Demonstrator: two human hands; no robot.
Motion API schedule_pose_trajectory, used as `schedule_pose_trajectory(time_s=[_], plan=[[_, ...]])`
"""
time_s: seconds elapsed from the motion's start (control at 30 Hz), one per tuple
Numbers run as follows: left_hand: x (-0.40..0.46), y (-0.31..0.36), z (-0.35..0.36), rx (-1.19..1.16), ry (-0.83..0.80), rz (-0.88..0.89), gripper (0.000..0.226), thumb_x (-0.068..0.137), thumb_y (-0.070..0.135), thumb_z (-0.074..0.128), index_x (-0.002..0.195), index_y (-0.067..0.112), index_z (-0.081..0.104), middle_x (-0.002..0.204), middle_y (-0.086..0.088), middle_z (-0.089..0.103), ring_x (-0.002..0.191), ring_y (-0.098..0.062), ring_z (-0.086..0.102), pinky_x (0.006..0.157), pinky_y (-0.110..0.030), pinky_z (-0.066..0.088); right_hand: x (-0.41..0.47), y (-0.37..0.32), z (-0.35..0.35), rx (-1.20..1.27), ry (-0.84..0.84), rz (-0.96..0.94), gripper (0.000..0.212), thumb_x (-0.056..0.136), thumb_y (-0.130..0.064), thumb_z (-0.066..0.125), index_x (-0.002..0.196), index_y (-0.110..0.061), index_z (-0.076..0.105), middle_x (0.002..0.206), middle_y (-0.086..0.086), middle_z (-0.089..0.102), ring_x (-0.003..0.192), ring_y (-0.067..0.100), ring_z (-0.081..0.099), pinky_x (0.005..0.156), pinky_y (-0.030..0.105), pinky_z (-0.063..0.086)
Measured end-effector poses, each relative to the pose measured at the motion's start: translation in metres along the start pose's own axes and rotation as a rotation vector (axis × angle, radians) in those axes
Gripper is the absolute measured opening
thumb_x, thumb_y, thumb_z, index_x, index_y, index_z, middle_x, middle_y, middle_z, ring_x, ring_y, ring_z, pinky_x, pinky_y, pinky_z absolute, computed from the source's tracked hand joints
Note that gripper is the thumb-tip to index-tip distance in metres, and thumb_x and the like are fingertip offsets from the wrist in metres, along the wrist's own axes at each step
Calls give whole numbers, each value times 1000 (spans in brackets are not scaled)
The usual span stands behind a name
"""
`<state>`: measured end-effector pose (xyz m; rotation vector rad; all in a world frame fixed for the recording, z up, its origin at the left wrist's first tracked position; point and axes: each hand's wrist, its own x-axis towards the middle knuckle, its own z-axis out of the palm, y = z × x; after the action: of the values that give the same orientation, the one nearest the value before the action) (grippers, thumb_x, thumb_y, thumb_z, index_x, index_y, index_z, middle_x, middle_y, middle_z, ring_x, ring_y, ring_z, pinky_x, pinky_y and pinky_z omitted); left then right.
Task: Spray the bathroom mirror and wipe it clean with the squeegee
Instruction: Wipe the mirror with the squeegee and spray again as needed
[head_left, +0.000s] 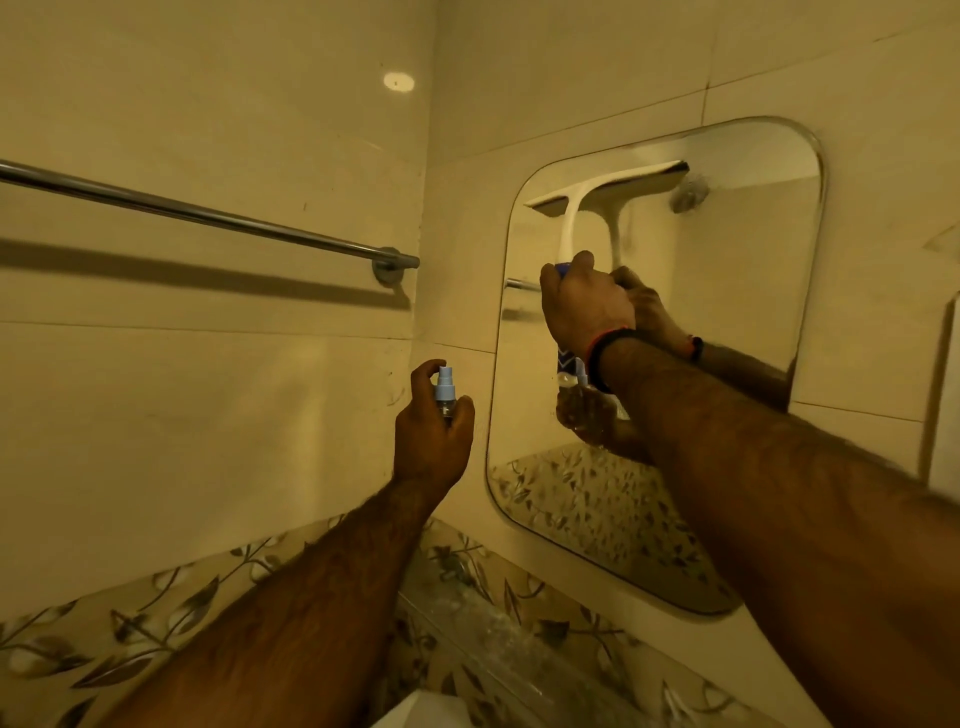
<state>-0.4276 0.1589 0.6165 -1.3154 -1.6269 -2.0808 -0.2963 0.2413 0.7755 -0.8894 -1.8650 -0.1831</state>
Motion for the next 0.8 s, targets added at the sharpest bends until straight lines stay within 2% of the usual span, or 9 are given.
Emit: schedule_pose_trajectory(time_s=[0.1,0.23,0.43,0.57,0.67,0.8], plan=[[1,-10,-2,13,12,-12,44,94,19,59,132,29,39,80,-12,63,66,-35,63,64,-54,57,5,-7,7,-32,-68,-60,19,97,-34,35,93,-15,38,83,7,52,60,23,52,51,32,43],[0,-21,-3,21,14,-35,45,94,19,60,134,27,39,81,-11,62,66,-34,63,64,-53,57,7,-10,22,0,-144,1,29,96,-40,33,102,-13,40,74,-1,47,57,15,47,45,28,32],[-4,-31,-2,28,0,-58,44,94,22,59,132,30,38,87,-14,64,68,-32,64,64,-50,59,-27,1,48,0,-206,8,32,96,-41,32,106,-12,43,76,0,50,58,18,51,50,34,44],[-7,-35,2,55,12,-54,45,93,22,61,132,28,38,88,-14,65,67,-30,64,64,-46,59,-55,11,66,-116,-279,-72,33,98,-39,28,106,-12,45,73,-4,40,54,16,44,41,29,33],[-11,-35,5,64,11,-67,45,93,23,61,131,29,39,88,-11,64,68,-30,64,65,-48,60,-78,16,72,-207,-328,-171,22,99,-34,30,95,-16,43,87,6,45,57,21,46,42,33,39],[-19,-34,8,64,-3,-68,43,92,25,60,130,28,40,88,-15,66,66,-31,64,62,-48,59,-101,26,78,-233,-383,-180,25,98,-35,31,96,-15,46,82,2,42,57,19,45,39,29,31]])
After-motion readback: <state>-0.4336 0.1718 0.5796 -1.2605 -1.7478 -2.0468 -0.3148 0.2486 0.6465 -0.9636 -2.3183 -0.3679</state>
